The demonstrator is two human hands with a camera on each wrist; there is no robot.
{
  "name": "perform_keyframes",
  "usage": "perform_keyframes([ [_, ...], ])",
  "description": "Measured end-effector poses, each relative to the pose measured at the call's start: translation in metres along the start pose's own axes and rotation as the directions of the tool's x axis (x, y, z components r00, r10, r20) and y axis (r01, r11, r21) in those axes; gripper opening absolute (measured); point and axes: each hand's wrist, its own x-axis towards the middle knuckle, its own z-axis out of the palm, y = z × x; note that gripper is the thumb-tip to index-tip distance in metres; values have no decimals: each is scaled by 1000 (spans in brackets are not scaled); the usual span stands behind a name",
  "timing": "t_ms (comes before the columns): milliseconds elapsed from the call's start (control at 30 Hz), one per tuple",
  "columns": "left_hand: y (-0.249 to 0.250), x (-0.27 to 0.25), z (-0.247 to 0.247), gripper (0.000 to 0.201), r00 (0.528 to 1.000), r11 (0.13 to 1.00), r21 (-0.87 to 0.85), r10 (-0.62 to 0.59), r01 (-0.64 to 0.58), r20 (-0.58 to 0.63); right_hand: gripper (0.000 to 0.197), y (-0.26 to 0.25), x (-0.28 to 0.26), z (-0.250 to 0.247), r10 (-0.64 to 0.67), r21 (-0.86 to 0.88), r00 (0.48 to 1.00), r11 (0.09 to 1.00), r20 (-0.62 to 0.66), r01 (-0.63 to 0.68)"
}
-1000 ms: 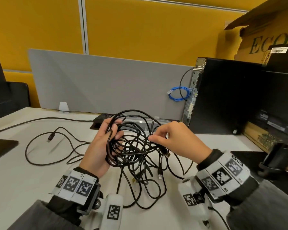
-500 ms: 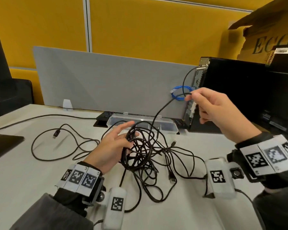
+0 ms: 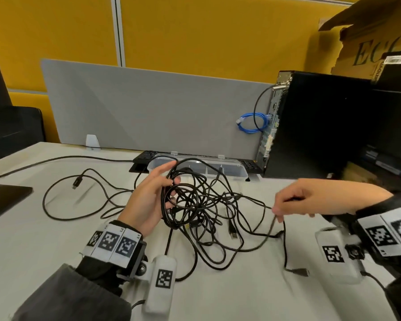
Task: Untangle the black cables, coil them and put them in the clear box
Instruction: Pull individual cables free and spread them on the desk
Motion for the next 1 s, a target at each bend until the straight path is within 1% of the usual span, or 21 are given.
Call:
perform_keyframes([
  [67,0,0,1,37,1000,1000,-6,12,-12,-22,22,11,5,5,128,-178,988,974,-86,-142],
  [100,0,0,2,35,1000,1000,2,16,-16,-23,18,14,9,9,159,-223,976,956,-147,-190],
  [167,-1,-1,3,32,999,999,28,28,-28,-20,13,9,17,20,147,-304,958,927,-245,-220],
  [233,-1,-2,3,29,999,998,48,41,-41,-13,19,-1,26,32,26,-381,938,910,-347,-166],
  [267,0,-3,4,28,999,998,53,45,-45,-4,22,-9,30,38,-59,-366,912,925,-406,-103],
  [333,1,-4,5,26,999,998,48,49,-50,19,26,-27,38,48,-193,-250,838,966,-511,70],
  [367,1,-4,5,26,998,998,41,47,-49,29,28,-37,42,53,-227,-199,805,970,-548,138],
  [400,2,-5,6,27,998,999,28,43,-44,41,29,-45,47,58,-238,-164,784,971,-573,175],
  [467,3,-5,6,29,997,999,-3,34,-34,73,29,-56,58,66,-242,-145,759,970,-604,194],
  [600,5,-7,7,34,992,997,-81,25,-15,121,24,-64,70,68,-208,-135,728,978,-654,158],
  [700,6,-8,7,38,989,992,-123,30,-12,147,19,-66,74,69,-222,-207,722,972,-656,112],
  [767,6,-8,7,40,988,988,-153,34,-10,152,16,-66,77,70,-236,-222,720,968,-653,117],
  [800,7,-8,7,42,987,986,-167,39,-13,154,14,-65,77,69,-223,-170,717,975,-661,146],
  [833,7,-8,5,43,986,986,-167,51,-24,158,12,-65,76,68,-191,-74,710,979,-678,192],
  [900,8,-9,4,43,983,993,-98,79,-63,163,10,-63,71,62,-105,149,679,941,-726,304],
  [933,7,-9,4,40,984,996,-42,84,-78,156,10,-61,68,57,-63,226,652,909,-756,350],
  [1000,5,-9,5,31,989,995,45,84,-90,118,12,-57,62,47,4,302,587,861,-809,410],
])
